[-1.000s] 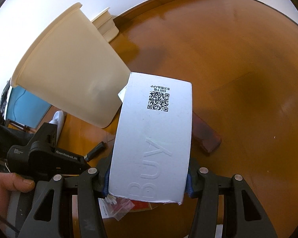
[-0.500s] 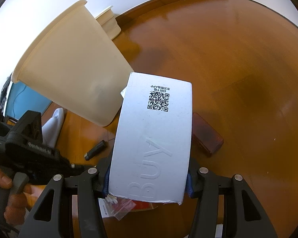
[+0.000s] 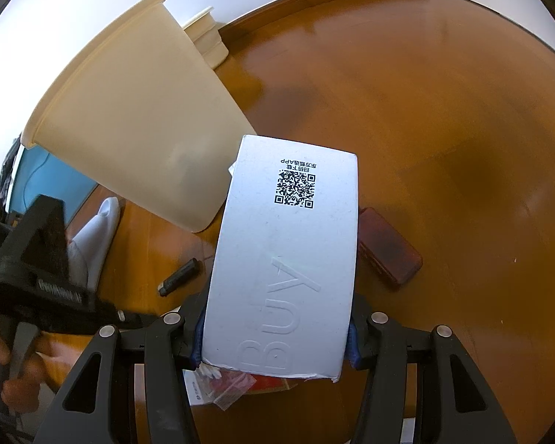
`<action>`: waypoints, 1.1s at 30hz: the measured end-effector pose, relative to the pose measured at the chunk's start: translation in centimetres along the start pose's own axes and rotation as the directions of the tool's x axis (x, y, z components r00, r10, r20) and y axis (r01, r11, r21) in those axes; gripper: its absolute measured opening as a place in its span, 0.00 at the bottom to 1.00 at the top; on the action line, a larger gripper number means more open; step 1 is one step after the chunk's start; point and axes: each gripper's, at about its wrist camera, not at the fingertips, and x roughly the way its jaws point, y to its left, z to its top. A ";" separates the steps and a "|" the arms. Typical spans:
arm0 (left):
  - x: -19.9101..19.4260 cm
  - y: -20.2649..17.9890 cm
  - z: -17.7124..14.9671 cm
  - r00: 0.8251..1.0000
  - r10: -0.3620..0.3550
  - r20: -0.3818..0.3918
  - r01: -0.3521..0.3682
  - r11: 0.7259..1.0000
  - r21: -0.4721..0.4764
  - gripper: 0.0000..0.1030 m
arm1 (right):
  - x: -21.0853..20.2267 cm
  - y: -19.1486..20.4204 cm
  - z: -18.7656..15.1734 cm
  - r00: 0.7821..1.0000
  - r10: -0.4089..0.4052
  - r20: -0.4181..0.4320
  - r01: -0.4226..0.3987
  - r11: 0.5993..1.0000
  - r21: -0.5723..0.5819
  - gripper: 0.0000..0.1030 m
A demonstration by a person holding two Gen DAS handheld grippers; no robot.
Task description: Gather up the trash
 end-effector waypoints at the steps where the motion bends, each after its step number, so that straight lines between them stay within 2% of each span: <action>1: 0.2 -0.2 -0.2 1.000 0.008 -0.008 -0.008 1.000 0.018 0.00 | 0.0 -0.1 0.0 1.000 0.004 0.003 -0.004 1.000 0.003 0.55; 3: 0.3 -1.0 -0.9 0.999 0.050 -0.004 -0.050 0.997 0.064 0.00 | -0.1 -0.5 0.0 1.000 0.018 0.009 -0.018 1.000 0.025 0.55; 4: 0.1 -1.5 -1.3 0.997 0.075 0.021 -0.077 0.993 0.095 0.00 | -0.1 -0.7 0.0 1.000 0.023 0.014 -0.024 0.999 0.038 0.55; 6: -1.1 -3.4 -2.3 0.993 0.022 0.113 -0.046 0.975 0.219 0.00 | -0.3 -1.4 -0.1 0.998 0.050 0.026 -0.052 0.995 0.081 0.55; 7: -1.9 -4.9 -3.0 0.988 0.001 0.157 -0.053 0.944 0.326 0.00 | -0.4 -1.6 -0.1 0.998 0.059 0.031 -0.062 0.993 0.098 0.55; 9: -3.0 -7.9 -4.9 0.970 -0.006 0.242 -0.122 0.852 0.508 0.00 | -0.7 -3.0 -0.2 0.994 0.095 0.055 -0.103 0.977 0.188 0.55; 10: -3.5 -9.8 -6.5 0.949 -0.011 0.314 -0.196 0.760 0.620 0.00 | -0.9 -3.5 -0.2 0.991 0.114 0.069 -0.127 0.963 0.236 0.55; 12: -3.6 -12.2 -8.9 0.917 -0.037 0.397 -0.287 0.629 0.722 0.00 | -1.2 -5.0 0.1 0.978 0.174 0.119 -0.206 0.908 0.364 0.55; 13: -3.6 -12.8 -9.6 0.910 -0.048 0.413 -0.303 0.603 0.738 0.00 | -1.3 -5.3 0.3 0.974 0.187 0.130 -0.223 0.893 0.390 0.55; 14: -3.5 -13.2 -10.2 0.908 -0.068 0.412 -0.297 0.589 0.751 0.00 | -1.3 -5.3 0.7 0.969 0.202 0.141 -0.243 0.877 0.415 0.55; 16: -2.9 -14.0 -11.3 0.921 -0.101 0.377 -0.263 0.554 0.790 0.00 | -1.2 -5.1 1.2 0.963 0.223 0.153 -0.268 0.858 0.438 0.55; 17: -2.5 -14.4 -12.2 0.923 -0.098 0.372 -0.272 0.516 0.812 0.00 | -1.1 -5.1 1.4 0.955 0.248 0.165 -0.297 0.840 0.455 0.55; 20: -2.6 -14.5 -14.2 0.912 -0.120 0.392 -0.306 0.437 0.846 0.01 | -0.4 -5.1 1.3 0.944 0.296 0.146 -0.328 0.796 0.508 0.56; 21: -2.5 -14.7 -14.8 0.903 -0.118 0.412 -0.332 0.416 0.847 0.00 | 0.0 -5.1 1.2 0.945 0.303 0.123 -0.321 0.786 0.528 0.56; 23: -2.6 -14.8 -15.2 0.883 -0.110 0.457 -0.381 0.400 0.834 0.00 | 0.1 -5.1 1.0 0.938 0.324 0.120 -0.334 0.766 0.548 0.56; 24: -2.6 -15.0 -15.2 0.881 -0.112 0.459 -0.387 0.386 0.837 0.01 | -0.1 -5.4 0.9 0.934 0.329 0.138 -0.347 0.754 0.557 0.56; 27: -2.5 -15.1 -15.3 0.882 -0.101 0.460 -0.404 0.339 0.849 0.01 | -0.2 -5.9 0.5 0.946 0.294 0.134 -0.315 0.747 0.585 0.57; 29: -2.8 -14.9 -15.5 0.873 -0.109 0.475 -0.421 0.324 0.847 0.00 | 0.2 -6.2 0.1 0.943 0.306 0.131 -0.320 0.725 0.609 0.57; 31: -3.4 -14.8 -16.4 0.866 -0.149 0.478 -0.422 0.297 0.857 0.01 | 0.9 -6.2 -0.3 0.931 0.344 0.122 -0.341 0.700 0.628 0.57; 32: -3.4 -14.8 -16.9 0.854 -0.148 0.498 -0.448 0.278 0.850 0.00 | 1.3 -6.3 -0.6 0.925 0.359 0.121 -0.348 0.680 0.645 0.57; 33: -3.7 -14.8 -17.4 0.851 -0.148 0.504 -0.456 0.269 0.848 0.00 | 1.6 -6.4 -0.9 0.908 0.394 0.141 -0.383 0.645 0.661 0.57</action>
